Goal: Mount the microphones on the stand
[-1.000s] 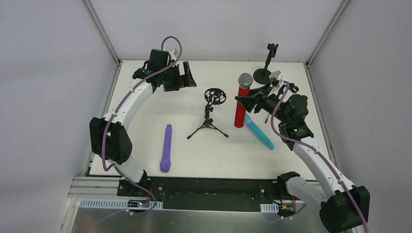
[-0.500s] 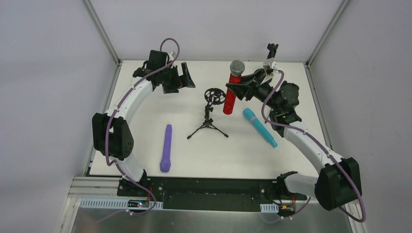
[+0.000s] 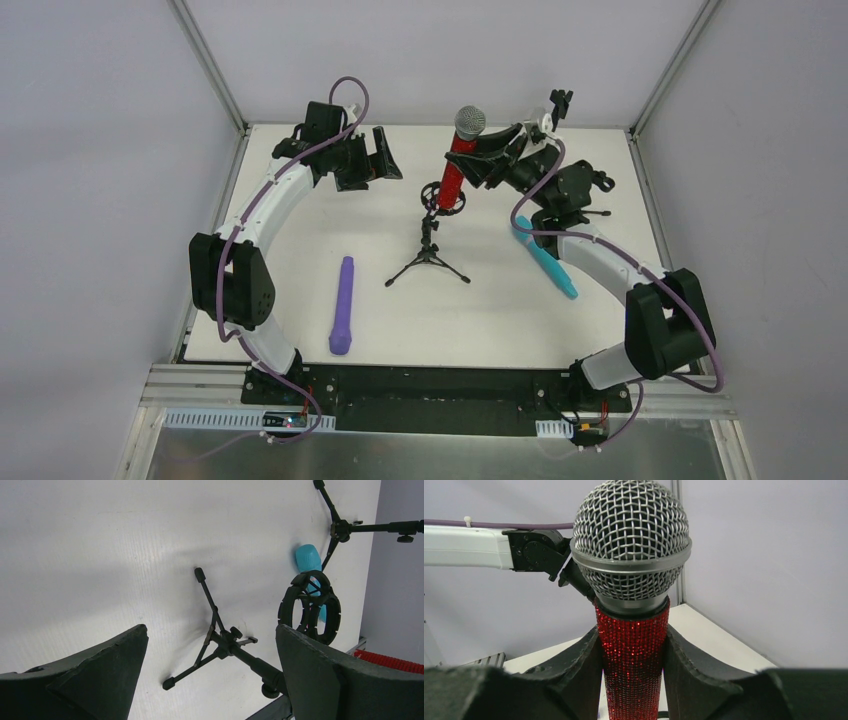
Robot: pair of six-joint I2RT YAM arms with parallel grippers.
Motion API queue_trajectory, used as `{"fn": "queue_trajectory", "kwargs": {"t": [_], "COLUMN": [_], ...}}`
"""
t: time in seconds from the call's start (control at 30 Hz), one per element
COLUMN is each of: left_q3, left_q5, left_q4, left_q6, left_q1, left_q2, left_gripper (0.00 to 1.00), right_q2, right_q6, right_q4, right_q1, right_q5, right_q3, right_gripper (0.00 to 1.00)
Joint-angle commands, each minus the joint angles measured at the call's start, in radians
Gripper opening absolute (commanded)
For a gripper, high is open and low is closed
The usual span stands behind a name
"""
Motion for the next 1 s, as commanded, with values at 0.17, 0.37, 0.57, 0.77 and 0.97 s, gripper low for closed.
{"fn": "queue_trajectory", "kwargs": {"t": [0.17, 0.37, 0.57, 0.77, 0.97], "left_q3": [0.04, 0.041, 0.039, 0.04, 0.042], "left_q5": [0.039, 0.042, 0.049, 0.059, 0.062], "left_q4": [-0.004, -0.003, -0.003, -0.003, -0.003], "left_q6": [-0.018, -0.02, -0.023, -0.027, -0.025], "left_q1": [0.01, 0.01, 0.011, 0.011, 0.011], "left_q2": [-0.004, -0.001, -0.001, 0.006, 0.008], "left_gripper": [0.99, 0.99, 0.99, 0.99, 0.99], "right_q2": [0.006, 0.016, 0.048, 0.097, 0.142], "right_q6": [-0.011, -0.04, -0.077, -0.076, -0.072], "right_q4": [0.176, 0.179, 0.184, 0.217, 0.239], "right_q1": [0.007, 0.012, 0.015, 0.015, 0.014], "right_q5": [-0.031, -0.026, -0.006, 0.049, 0.07], "right_q3": [0.114, 0.108, 0.094, 0.077, 0.071], "right_gripper": [0.0, 0.0, 0.0, 0.0, 0.0]}}
